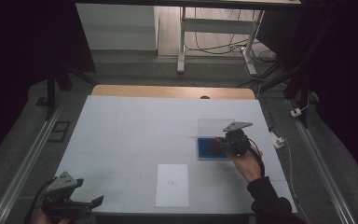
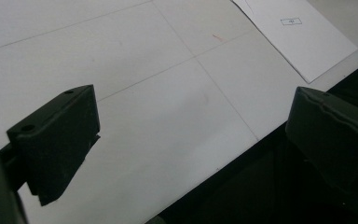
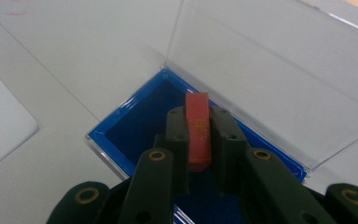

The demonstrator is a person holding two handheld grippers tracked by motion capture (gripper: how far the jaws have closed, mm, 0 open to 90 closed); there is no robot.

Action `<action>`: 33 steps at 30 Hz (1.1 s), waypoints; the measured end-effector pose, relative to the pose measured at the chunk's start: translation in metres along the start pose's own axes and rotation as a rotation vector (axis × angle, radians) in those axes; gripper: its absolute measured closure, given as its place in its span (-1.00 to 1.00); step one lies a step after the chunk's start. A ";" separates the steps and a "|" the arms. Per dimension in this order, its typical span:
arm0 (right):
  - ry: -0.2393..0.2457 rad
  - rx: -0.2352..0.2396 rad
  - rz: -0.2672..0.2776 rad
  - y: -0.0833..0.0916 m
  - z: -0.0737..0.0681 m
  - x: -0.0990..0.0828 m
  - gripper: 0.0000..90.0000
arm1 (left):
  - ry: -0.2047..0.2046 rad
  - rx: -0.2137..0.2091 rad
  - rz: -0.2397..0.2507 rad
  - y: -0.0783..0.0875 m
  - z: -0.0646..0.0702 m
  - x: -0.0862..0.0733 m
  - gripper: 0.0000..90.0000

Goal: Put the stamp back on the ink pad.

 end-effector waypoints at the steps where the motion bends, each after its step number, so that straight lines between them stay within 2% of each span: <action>1: 0.003 -0.001 -0.005 -0.001 0.000 0.000 0.77 | 0.000 0.000 0.000 0.000 0.000 0.000 -0.93; 11: 0.008 -0.019 -0.051 -0.011 0.002 -0.003 0.77 | 0.002 0.000 0.000 0.000 0.000 0.000 -0.93; 17: 0.010 -0.021 -0.047 -0.012 0.002 -0.004 0.76 | 0.002 0.000 0.001 0.000 0.000 0.000 -0.93; 22: 0.010 -0.027 -0.033 -0.011 0.001 -0.004 0.66 | 0.000 0.000 0.001 0.000 0.000 0.000 -0.93; 29: 0.001 -0.010 -0.002 -0.006 -0.002 -0.001 0.54 | 0.000 0.001 0.001 0.000 0.000 0.000 -0.93; 33: 0.011 -0.005 0.032 -0.001 -0.006 0.000 0.42 | 0.001 0.001 0.001 0.000 0.000 0.000 -0.93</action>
Point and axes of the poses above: each handheld gripper's, and its own axes: y roughly backward along the jaws, x roughly out of its top, z roughly to its right, the point moved 2 cm from there along -y, roughly forward along the jaws, and after that the axes turned 11 degrees about -y, right-handed, at the moved point
